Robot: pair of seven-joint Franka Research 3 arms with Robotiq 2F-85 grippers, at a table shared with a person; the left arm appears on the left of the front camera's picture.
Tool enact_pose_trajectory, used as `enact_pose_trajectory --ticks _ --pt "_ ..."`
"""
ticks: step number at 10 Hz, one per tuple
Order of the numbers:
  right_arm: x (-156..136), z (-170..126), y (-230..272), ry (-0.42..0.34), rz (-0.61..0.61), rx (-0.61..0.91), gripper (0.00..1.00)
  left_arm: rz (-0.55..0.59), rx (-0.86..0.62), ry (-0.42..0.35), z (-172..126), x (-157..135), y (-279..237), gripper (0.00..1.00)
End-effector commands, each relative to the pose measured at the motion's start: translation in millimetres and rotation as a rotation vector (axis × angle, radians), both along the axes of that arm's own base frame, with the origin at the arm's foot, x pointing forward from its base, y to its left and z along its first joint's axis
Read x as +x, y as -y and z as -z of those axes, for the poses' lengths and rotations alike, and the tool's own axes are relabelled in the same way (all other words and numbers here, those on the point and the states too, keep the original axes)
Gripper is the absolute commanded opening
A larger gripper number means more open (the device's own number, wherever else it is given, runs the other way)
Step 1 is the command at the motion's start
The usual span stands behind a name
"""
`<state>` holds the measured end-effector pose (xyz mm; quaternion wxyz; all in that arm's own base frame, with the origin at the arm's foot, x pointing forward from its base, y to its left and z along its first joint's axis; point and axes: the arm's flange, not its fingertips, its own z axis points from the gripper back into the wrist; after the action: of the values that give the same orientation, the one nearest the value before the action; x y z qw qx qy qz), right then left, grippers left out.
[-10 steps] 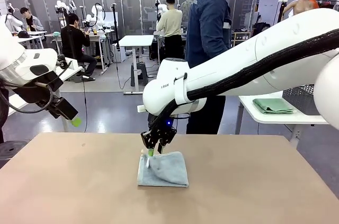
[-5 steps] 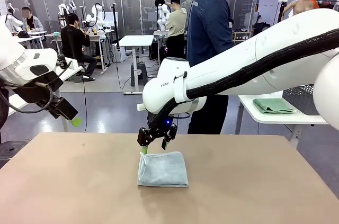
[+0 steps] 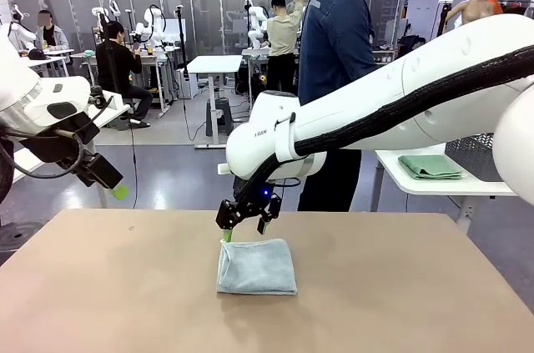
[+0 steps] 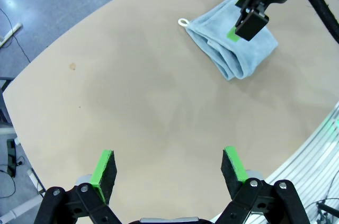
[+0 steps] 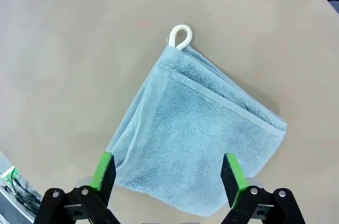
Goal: Fold the towels and place them in the basket.
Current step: When a person lays out a Towel with hook on the table, fold it in half twice, then place the folded Towel with hook on the right side of the table.
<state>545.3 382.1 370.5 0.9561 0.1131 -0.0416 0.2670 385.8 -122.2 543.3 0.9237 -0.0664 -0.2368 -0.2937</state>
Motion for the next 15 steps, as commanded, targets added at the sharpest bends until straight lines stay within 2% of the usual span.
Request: enact_pose_trajectory --ticks 1,15 --pt "-0.3 -1.4 -0.5 0.002 0.0 0.002 1.0 0.012 0.013 0.013 -2.0 2.4 -1.8 1.0" --pt "-0.3 -1.4 -0.5 0.002 0.0 0.002 1.0 0.0 0.0 0.0 0.0 0.0 0.0 1.0"
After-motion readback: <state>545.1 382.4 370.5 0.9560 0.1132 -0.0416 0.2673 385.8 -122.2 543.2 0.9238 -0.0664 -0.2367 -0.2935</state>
